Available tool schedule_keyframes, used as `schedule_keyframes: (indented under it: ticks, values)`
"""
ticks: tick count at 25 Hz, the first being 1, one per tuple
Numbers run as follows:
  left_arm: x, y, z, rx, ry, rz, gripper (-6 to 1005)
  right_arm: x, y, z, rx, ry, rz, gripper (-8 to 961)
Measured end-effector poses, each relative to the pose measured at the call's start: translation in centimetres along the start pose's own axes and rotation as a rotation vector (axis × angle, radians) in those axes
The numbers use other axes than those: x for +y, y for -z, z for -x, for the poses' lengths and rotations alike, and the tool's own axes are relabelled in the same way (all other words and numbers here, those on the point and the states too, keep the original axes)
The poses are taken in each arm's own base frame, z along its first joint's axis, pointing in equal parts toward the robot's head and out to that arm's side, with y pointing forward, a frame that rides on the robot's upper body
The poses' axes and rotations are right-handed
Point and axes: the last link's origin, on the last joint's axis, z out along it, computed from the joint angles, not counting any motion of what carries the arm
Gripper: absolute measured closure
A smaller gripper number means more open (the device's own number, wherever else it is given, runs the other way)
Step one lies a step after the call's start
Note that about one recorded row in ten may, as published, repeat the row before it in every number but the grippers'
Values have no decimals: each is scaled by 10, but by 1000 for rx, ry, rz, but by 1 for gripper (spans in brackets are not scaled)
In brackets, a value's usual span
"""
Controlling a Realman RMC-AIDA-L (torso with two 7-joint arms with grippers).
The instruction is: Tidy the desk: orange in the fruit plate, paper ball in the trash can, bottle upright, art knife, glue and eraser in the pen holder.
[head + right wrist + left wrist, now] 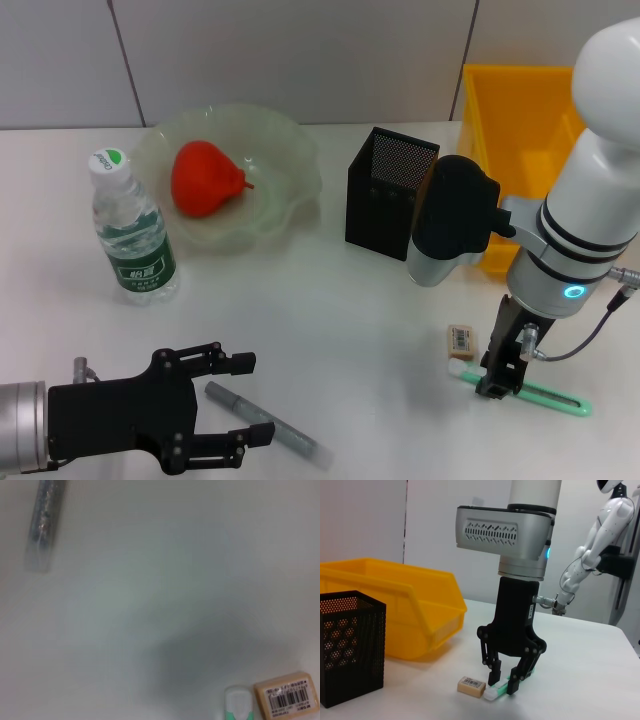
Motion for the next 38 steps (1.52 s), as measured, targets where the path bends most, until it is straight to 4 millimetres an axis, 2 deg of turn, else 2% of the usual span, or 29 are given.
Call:
schedule_keyframes:
  ticks: [28,31,32,33,34,35,37,38]
  values:
    - [1,1,0,8,5,-2,214,3,3,1,-19,11,-8,786]
    - [1,1,0,8,5,-2,214,7,13,6,-81,10,45,785]
    - [1,2,0,8,5,-2,214,9,30,10,-168,5,109,785]
    - [1,2,0,8,5,-2,214,9,30,10,-168,5,109,784]
    - [1,2,0,8,4,-1,214,6,51,10,-277,-12,156,784]
    - [2,2,0,9,4,0,214,6,51,10,-277,-12,156,783]
    - [2,2,0,9,4,0,214,-2,81,3,-483,-44,202,782]
    - [2,2,0,9,4,0,214,-2,81,3,-483,-44,202,781]
